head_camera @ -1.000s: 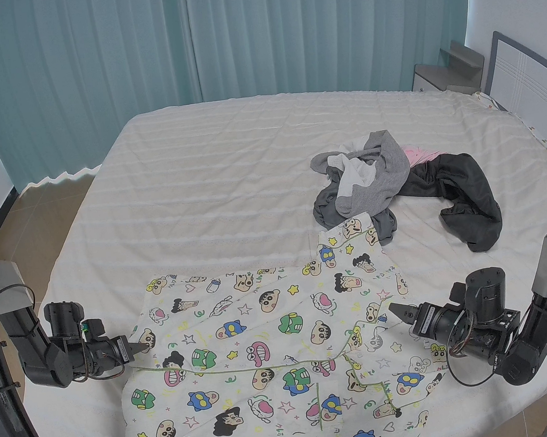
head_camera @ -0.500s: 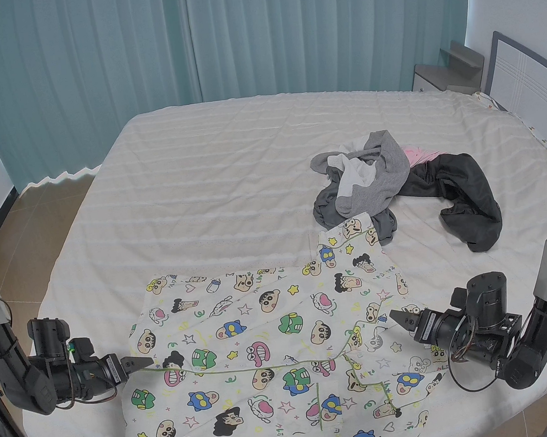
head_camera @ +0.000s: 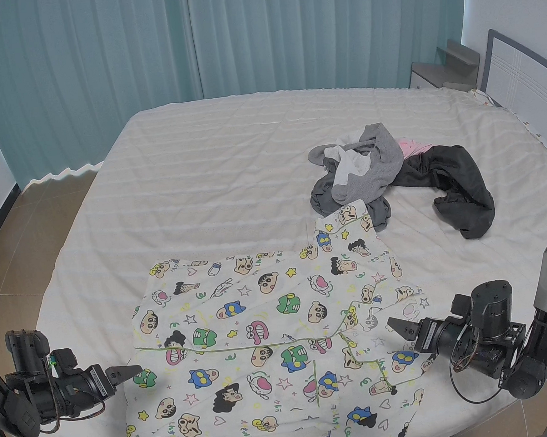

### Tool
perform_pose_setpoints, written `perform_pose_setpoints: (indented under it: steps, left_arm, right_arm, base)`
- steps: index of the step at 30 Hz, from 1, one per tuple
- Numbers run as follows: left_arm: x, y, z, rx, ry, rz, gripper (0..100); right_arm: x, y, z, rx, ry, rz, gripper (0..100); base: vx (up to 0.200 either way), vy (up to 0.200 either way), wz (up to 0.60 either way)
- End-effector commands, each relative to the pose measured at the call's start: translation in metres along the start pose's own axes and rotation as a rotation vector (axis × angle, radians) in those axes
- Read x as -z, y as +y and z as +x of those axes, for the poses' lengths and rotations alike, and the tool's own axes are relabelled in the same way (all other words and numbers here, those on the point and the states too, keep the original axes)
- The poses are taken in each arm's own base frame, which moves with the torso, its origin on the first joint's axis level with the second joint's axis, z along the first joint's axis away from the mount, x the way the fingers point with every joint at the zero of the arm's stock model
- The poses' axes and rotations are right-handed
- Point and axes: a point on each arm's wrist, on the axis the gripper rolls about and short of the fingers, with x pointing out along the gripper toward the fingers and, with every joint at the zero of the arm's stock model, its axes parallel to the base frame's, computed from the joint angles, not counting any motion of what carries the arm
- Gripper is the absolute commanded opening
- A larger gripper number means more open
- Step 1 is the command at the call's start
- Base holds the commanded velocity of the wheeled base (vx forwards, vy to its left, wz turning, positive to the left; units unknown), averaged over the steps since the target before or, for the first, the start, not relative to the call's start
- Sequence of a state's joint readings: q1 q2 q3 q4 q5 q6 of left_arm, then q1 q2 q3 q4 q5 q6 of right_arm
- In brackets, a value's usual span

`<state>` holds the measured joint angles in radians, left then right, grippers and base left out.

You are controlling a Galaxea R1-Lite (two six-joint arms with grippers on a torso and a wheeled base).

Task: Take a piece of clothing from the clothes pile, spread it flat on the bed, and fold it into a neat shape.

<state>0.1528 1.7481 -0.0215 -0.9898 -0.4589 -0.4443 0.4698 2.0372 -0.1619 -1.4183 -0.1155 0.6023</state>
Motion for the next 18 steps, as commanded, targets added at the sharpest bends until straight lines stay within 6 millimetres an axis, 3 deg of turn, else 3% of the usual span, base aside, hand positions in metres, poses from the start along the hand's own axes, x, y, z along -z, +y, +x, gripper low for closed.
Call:
perform_pose_setpoints:
  steps: [1, 12, 18]
  left_arm:
    - [0.003, -0.001, -0.004, -0.007, -0.005, 0.0, 100]
    - [0.011, 0.013, 0.014, -0.071, 0.093, -0.042, 100]
    - [0.009, 0.02, 0.031, -0.086, 0.103, -0.024, 100]
  right_arm:
    - [0.002, 0.001, -0.001, -0.002, 0.009, -0.006, 100]
    - [0.006, 0.0, -0.001, 0.002, 0.025, -0.017, 100]
    - [0.007, 0.002, -0.001, -0.005, 0.03, -0.02, 100]
  base:
    - [-0.2, 0.0, 0.0]
    - [-0.2, 0.0, 0.0]
    - [0.0, 0.0, 0.0]
